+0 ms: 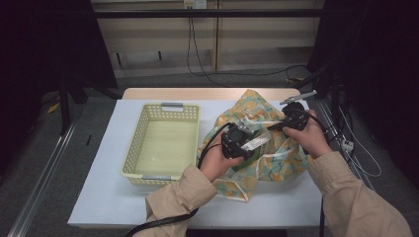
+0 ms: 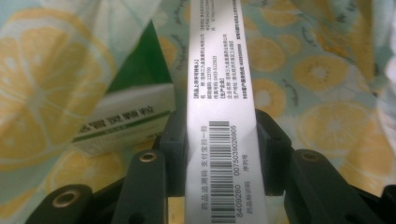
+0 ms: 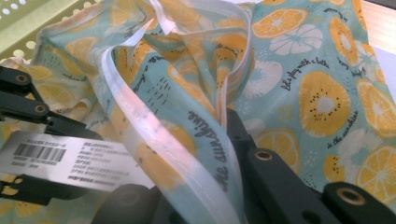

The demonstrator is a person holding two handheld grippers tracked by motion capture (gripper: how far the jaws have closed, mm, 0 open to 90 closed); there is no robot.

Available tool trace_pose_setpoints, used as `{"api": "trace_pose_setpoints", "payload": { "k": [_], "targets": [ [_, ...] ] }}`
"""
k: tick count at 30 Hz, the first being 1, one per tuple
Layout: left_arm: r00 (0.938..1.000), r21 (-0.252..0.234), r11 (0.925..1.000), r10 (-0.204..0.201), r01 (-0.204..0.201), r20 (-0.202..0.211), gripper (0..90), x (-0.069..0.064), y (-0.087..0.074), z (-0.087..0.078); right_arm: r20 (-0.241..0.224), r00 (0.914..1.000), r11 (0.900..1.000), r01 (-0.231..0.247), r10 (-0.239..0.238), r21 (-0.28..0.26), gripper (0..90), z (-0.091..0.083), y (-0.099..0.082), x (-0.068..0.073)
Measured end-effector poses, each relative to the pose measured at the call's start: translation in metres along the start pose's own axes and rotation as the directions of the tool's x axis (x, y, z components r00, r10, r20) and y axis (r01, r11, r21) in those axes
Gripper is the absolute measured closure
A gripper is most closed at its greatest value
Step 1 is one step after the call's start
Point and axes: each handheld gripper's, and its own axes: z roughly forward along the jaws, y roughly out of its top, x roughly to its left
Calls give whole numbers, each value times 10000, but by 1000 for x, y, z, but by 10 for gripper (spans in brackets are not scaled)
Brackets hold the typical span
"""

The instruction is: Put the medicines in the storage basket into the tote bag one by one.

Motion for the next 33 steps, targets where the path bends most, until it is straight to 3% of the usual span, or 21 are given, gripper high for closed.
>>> {"api": "trace_pose_setpoints", "payload": {
  "k": [12, 16, 20, 22, 23, 29, 30, 31, 33],
  "targets": [
    [9986, -370, 9988, -339, 324, -401, 625, 5, 11, 13, 54, 10000, 9999, -47, 48, -90, 893, -4, 5, -4],
    [9984, -407, 9989, -243, 222, -505, 625, 3, 15, 18, 79, 10000, 9999, -52, 52, -99, 893, -4, 6, -4],
    [9992, -500, 9985, -227, 210, -327, 611, 5, 14, 21, 68, 10000, 9999, -72, 73, -109, 893, -4, 6, -4],
    [9982, -568, 9967, -591, 584, -101, 523, 6, 11, 21, 61, 10000, 9999, -54, 54, -100, 893, -5, 5, -4],
    [9981, -585, 9966, -596, 587, -146, 461, 7, 9, 20, 59, 10000, 10000, -34, 35, -94, 893, -4, 5, -4],
    [9981, -456, 9972, -603, 595, -150, 328, 8, 0, 7, 26, 10000, 10000, -21, 21, -70, 893, -2, 6, -3],
    [9979, -311, 9980, -557, 546, -340, 304, 7, 0, 4, -5, 10000, 10000, -10, 10, -50, 893, -1, 6, -2],
    [9979, -401, 9972, -642, 637, -111, 284, 8, -2, 1, -15, 10000, 10000, -11, 11, -42, 893, -1, 5, -2],
    [9974, -367, 9970, -689, 681, -208, 246, 10, -4, -7, -24, 10000, 10000, 3, -3, -24, 893, 0, 5, -2]
  ]
}}
